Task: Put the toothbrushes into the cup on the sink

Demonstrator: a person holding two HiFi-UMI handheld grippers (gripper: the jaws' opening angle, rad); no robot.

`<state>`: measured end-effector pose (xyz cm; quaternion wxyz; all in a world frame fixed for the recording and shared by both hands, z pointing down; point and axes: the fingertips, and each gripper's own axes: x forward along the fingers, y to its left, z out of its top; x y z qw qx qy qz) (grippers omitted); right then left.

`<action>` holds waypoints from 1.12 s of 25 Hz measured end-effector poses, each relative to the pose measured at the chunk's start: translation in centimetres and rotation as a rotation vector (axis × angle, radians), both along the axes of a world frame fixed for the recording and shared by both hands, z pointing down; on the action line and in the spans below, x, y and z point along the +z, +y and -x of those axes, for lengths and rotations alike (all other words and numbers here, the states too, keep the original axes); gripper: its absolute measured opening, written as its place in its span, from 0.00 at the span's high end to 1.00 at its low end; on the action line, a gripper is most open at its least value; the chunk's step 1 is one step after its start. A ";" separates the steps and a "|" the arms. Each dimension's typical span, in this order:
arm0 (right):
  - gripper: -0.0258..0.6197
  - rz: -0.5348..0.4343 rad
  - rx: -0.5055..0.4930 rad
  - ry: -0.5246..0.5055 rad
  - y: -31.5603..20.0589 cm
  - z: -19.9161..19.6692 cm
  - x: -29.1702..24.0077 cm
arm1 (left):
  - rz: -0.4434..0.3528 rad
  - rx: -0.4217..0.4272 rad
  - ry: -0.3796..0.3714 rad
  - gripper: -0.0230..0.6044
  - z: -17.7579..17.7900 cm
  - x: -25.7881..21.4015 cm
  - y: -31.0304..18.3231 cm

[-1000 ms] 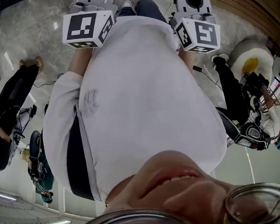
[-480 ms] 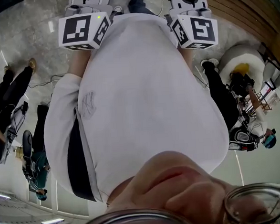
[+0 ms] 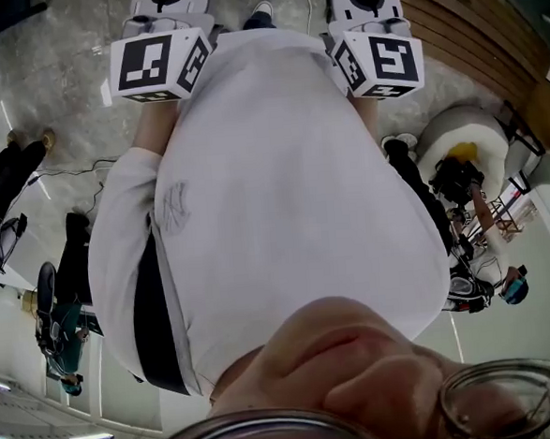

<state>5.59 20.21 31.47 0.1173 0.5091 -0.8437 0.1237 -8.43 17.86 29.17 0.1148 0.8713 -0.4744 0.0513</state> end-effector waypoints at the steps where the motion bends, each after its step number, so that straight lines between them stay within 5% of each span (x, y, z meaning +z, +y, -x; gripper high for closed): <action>1: 0.94 0.000 -0.001 0.001 -0.4 -0.2 0.1 | -0.002 0.000 0.000 0.96 -0.3 0.0 -0.4; 17: 0.94 0.051 0.024 0.006 -2.9 -3.8 1.5 | 0.010 0.017 -0.014 0.96 -3.2 0.8 -3.4; 28: 0.94 0.082 0.024 0.017 -7.6 -2.8 2.4 | 0.024 0.036 -0.003 0.96 -2.4 1.5 -8.4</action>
